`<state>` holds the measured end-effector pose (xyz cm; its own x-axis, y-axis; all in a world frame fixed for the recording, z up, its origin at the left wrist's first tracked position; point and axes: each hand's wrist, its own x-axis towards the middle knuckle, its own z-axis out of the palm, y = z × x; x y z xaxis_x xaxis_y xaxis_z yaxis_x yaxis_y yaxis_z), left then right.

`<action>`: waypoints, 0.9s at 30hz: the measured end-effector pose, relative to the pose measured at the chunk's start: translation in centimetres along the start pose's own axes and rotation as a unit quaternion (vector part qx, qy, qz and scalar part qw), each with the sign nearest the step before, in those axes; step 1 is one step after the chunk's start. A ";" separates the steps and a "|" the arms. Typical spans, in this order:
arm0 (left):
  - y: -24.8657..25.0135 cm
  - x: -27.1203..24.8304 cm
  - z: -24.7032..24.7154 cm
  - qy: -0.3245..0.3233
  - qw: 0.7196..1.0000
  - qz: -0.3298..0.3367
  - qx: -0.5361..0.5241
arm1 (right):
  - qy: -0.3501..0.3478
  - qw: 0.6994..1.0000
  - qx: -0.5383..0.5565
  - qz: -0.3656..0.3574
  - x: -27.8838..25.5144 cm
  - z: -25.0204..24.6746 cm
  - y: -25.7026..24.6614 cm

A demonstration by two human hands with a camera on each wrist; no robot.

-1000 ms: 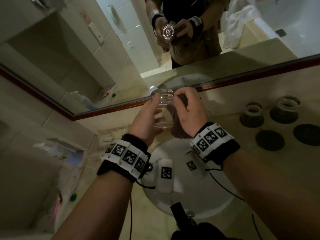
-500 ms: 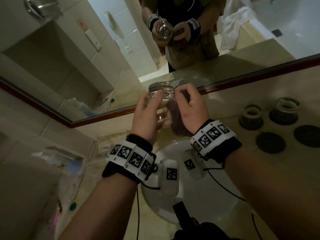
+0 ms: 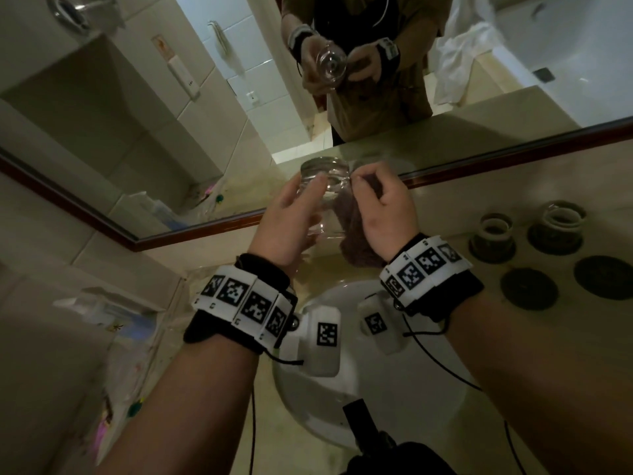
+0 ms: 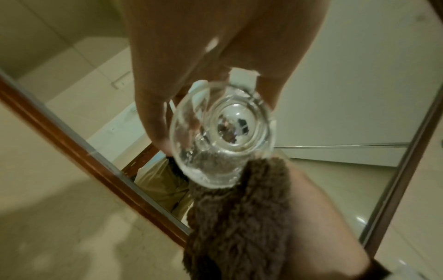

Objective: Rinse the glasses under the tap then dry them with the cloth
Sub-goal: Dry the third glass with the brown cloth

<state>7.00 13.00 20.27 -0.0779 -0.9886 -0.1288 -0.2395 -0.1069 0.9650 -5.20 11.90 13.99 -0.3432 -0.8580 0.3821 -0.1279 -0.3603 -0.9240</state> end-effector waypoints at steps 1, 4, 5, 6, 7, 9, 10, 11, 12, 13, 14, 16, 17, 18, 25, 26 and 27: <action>0.0 -0.1 0.1 0.001 1.000 0.005 0.018 | 0.002 1.000 -0.004 -0.002 -0.1 0.1 0.1; -0.2 -0.1 0.5 0.040 0.997 0.045 0.048 | -0.005 1.000 -0.003 -0.014 -0.5 0.6 -0.2; -0.4 -0.1 0.5 0.058 0.996 0.060 0.044 | -0.005 1.000 0.000 -0.027 -0.6 0.7 -0.5; -0.6 0.0 0.5 0.070 0.995 0.066 0.035 | -0.006 0.999 0.001 -0.044 -0.6 0.8 -0.9; -0.7 0.0 0.3 0.076 0.995 0.062 0.024 | -0.007 0.998 0.002 -0.061 -0.7 0.8 -1.1; -0.7 -0.2 0.0 0.061 0.997 0.035 0.002 | -0.008 0.997 -0.002 -0.074 -0.9 0.7 -1.3; -0.7 -0.3 -0.1 0.047 0.998 0.028 -0.016 | -0.008 0.998 0.002 -0.064 -0.9 0.7 -1.2; -0.6 -0.4 -0.1 0.032 0.998 0.025 -0.040 | -0.009 0.999 0.014 -0.041 -0.9 0.6 -1.0; -0.5 -0.5 0.0 0.018 0.998 0.026 -0.059 | -0.016 0.999 0.030 -0.013 -0.8 0.5 -0.8; -0.4 -0.6 0.0 0.009 0.997 0.027 -0.069 | -0.024 0.999 0.040 0.009 -0.7 0.4 -0.6; -0.4 -0.6 0.1 0.007 0.998 0.025 -0.066 | -0.028 0.999 0.040 0.017 -0.6 0.3 -0.5; -0.4 -0.6 0.2 0.025 0.999 0.024 -0.036 | -0.027 0.999 0.023 -0.006 -0.5 0.2 -0.7; -0.5 -0.5 0.1 0.041 0.999 0.027 -0.016 | -0.022 0.999 0.015 -0.028 -0.5 0.2 -0.9; -0.5 -0.3 0.0 0.054 0.998 0.030 0.000 | -0.018 0.998 0.009 -0.051 -0.5 0.2 -1.2; 0.1 -0.7 0.2 0.006 1.000 0.025 -0.012 | -0.019 1.000 0.017 0.007 -0.9 0.1 -0.8; 0.1 -0.9 0.3 -0.005 0.999 0.028 -0.018 | -0.035 0.998 0.026 0.035 -0.8 -0.1 -0.6; 0.0 -0.9 0.4 -0.004 0.999 0.033 -0.018 | -0.043 0.998 0.025 0.046 -0.7 -0.2 -0.6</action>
<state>6.68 13.97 20.26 -0.0999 -0.9927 -0.0669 -0.1982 -0.0460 0.9791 -5.07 12.83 14.25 -0.2693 -0.9158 0.2979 -0.0520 -0.2951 -0.9541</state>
